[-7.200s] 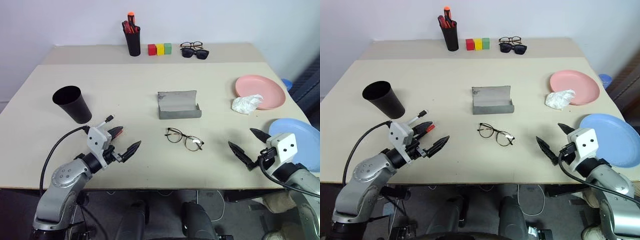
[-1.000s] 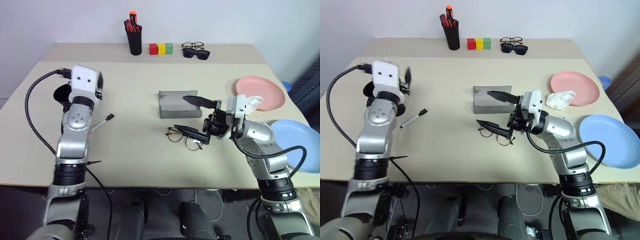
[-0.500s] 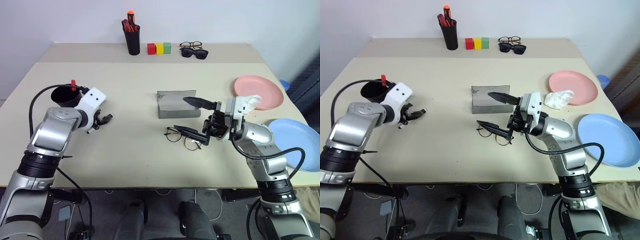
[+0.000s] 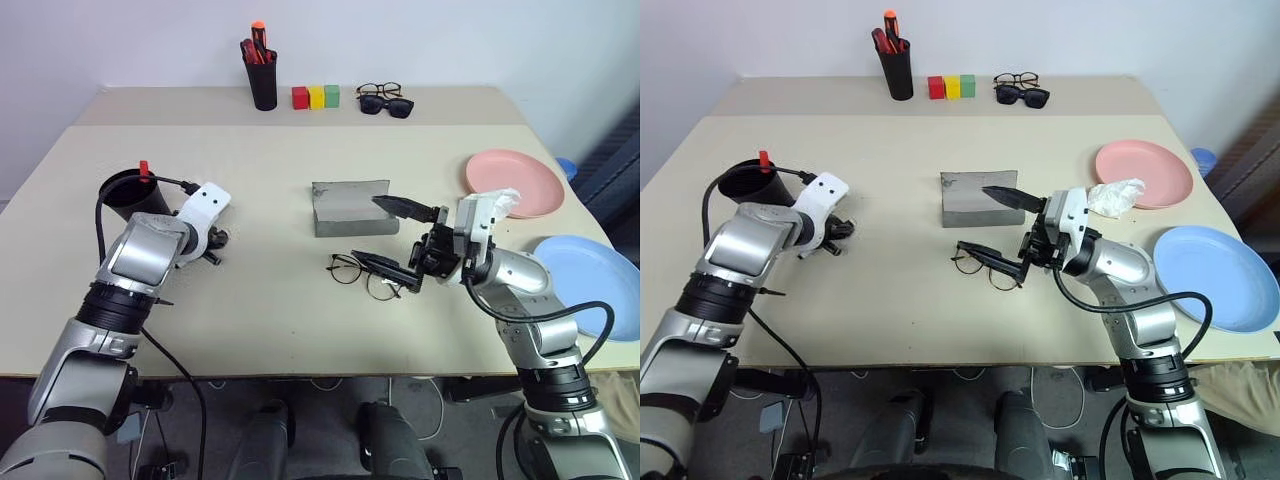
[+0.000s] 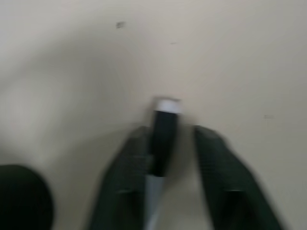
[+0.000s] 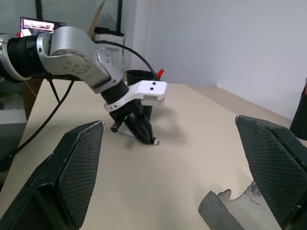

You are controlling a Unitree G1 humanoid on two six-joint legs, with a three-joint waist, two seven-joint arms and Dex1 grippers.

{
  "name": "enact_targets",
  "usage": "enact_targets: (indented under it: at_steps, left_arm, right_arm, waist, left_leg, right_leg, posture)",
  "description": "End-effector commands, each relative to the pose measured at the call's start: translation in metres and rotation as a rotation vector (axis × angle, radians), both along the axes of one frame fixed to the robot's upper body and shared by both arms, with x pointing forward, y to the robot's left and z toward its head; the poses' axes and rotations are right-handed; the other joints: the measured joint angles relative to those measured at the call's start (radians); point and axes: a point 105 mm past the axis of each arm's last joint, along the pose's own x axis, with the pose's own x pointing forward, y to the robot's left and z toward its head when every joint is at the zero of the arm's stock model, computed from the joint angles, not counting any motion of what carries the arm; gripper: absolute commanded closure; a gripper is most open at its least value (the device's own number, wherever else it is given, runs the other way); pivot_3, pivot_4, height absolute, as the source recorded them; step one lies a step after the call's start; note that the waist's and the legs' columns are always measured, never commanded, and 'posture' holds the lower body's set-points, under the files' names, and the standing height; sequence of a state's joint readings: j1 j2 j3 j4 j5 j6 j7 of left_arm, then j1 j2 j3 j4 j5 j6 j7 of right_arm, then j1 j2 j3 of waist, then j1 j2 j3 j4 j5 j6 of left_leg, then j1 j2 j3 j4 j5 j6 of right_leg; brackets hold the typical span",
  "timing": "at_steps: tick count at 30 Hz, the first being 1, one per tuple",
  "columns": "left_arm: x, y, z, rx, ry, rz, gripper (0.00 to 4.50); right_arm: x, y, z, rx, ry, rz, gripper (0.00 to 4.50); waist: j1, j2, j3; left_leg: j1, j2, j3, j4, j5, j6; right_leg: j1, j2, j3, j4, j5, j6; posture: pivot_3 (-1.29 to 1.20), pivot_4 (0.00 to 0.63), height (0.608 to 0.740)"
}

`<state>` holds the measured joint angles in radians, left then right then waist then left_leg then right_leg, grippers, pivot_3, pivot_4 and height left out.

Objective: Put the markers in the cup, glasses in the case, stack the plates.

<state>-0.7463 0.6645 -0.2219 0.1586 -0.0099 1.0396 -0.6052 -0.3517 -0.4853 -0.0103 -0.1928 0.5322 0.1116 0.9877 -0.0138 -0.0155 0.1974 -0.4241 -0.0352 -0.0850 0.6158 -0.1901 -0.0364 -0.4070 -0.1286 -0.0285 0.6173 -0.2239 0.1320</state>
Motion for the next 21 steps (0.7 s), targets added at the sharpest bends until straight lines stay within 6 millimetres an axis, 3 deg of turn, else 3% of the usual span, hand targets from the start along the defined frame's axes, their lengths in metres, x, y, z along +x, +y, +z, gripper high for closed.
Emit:
enact_targets:
  at_steps: [1, 5, 7, 10, 12, 14, 16, 21]
  left_arm:
    - [0.0, 0.007, 0.001, 0.021, 0.0, 0.031, 4.47]
    - [-0.002, 0.0, 0.003, -0.003, -0.018, -0.001, 4.47]
    - [-0.006, -0.022, 0.017, -0.07, -0.087, -0.113, 4.47]
    - [-0.014, -0.06, 0.058, -0.146, -0.344, -0.296, 4.47]
    - [-0.017, -0.069, 0.102, -0.172, -0.669, -0.301, 4.47]
    - [-0.023, -0.061, 0.145, -0.237, -1.013, -0.184, 4.47]
    - [-0.027, -0.047, 0.171, -0.241, -1.244, -0.076, 4.47]
    - [-0.021, 0.0, 0.186, -0.212, -1.453, 0.258, 4.47]
  right_arm:
    - [-0.004, -0.002, 0.012, 0.006, -0.058, -0.002, 0.0]
    - [-0.003, -0.002, 0.012, 0.005, -0.057, -0.001, 0.0]
    - [-0.003, -0.002, 0.012, 0.005, -0.055, -0.002, 0.0]
    - [-0.003, -0.002, 0.012, 0.008, -0.054, -0.003, 0.0]
    - [-0.003, -0.001, 0.014, 0.02, -0.056, 0.005, 0.0]
    - [-0.005, 0.002, 0.018, 0.039, -0.066, 0.024, 0.0]
    - [-0.007, 0.006, 0.022, 0.062, -0.075, 0.045, 0.0]
    - [-0.012, 0.015, 0.027, 0.087, -0.09, 0.109, 0.0]
  waist:
    - [0.0, 0.0, 0.0]
    - [0.0, 0.0, 0.0]
    - [-0.001, 0.0, 0.0]
    - [0.006, 0.0, 0.0]
    - [0.011, 0.0, 0.0]
    - [0.018, -0.001, 0.0]
    - [0.017, 0.0, 0.0]
    - [0.019, 0.0, 0.0]
  left_leg:
    - [0.0, 0.0, 0.0, 0.0, 0.0, 0.0]
    - [0.0, 0.0, 0.0, 0.0, 0.0, 0.0]
    - [0.0, 0.0, 0.0, 0.0, 0.0, 0.0]
    - [-0.001, 0.0, 0.0, 0.0, 0.0, 0.0]
    - [-0.002, 0.0, 0.0, 0.0, 0.0, 0.0]
    - [-0.002, 0.0, 0.0, 0.0, 0.0, 0.0]
    - [-0.001, 0.0, 0.001, 0.0, 0.0, 0.0]
    - [0.001, 0.0, 0.001, 0.0, 0.0, 0.0]
  right_leg:
    - [0.0, 0.0, 0.0, 0.0, 0.0, 0.0]
    - [0.0, 0.0, 0.0, 0.0, 0.0, 0.0]
    - [0.0, 0.0, 0.0, 0.0, 0.0, 0.0]
    - [-0.001, 0.0, 0.001, -0.001, 0.002, -0.004]
    - [-0.001, -0.001, 0.0, -0.003, 0.002, -0.004]
    - [-0.001, -0.001, 0.001, -0.004, 0.003, -0.005]
    - [-0.001, -0.001, 0.002, -0.004, 0.004, -0.005]
    - [0.0, 0.0, 0.002, -0.002, 0.004, -0.006]
  posture:
    - [0.0, 0.15, 0.74]
    - [0.0, 0.15, 0.74]
    - [0.0, 0.15, 0.74]
    - [0.0, 0.15, 0.74]
    - [0.0, 0.15, 0.74]
    - [0.0, 0.15, 0.74]
    - [0.0, 0.15, 0.74]
    - [0.0, 0.15, 0.74]
